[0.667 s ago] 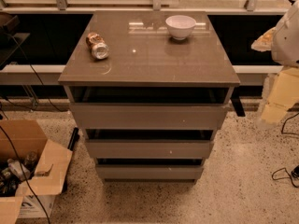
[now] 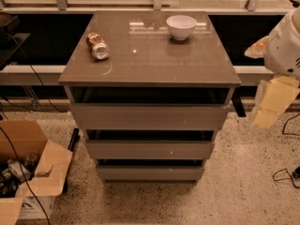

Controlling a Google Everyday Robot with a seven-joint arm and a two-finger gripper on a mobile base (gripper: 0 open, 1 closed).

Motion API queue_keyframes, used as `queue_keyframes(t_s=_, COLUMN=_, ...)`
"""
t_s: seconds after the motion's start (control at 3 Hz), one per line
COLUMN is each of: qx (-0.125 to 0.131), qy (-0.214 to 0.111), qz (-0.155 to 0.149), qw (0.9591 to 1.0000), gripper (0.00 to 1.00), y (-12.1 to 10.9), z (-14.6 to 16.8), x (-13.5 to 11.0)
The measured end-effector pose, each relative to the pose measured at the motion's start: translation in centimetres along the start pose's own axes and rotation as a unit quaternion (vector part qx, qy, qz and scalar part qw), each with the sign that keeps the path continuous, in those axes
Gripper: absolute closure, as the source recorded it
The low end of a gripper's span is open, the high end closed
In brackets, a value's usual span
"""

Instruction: Open bottom drawer

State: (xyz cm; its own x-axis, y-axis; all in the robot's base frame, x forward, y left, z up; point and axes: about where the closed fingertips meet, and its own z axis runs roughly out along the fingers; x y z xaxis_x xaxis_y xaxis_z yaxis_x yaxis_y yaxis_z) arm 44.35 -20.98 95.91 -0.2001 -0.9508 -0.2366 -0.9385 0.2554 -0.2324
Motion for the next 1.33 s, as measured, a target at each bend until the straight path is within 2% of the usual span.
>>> queue_keyframes(t_s=0.33, qx=0.0, qy=-0.028, qz=0.009, qw=0.9996, gripper=0.0, y=0.7, z=3.3, x=0.0)
queue_keyframes(t_s=0.67, qx=-0.003, qy=-0.066, qz=0.03, qw=0.9974, gripper=0.0, y=0.6, z=7.7, x=0.6)
queue_keyframes(t_s=1.0, qx=-0.008, qy=-0.103, qz=0.056, qw=0.9931, gripper=0.0, y=-0.6, z=13.0, x=0.6)
queue_keyframes(t_s=1.33, qx=-0.006, qy=-0.103, qz=0.056, qw=0.9931, gripper=0.0, y=-0.6, z=13.0, x=0.5)
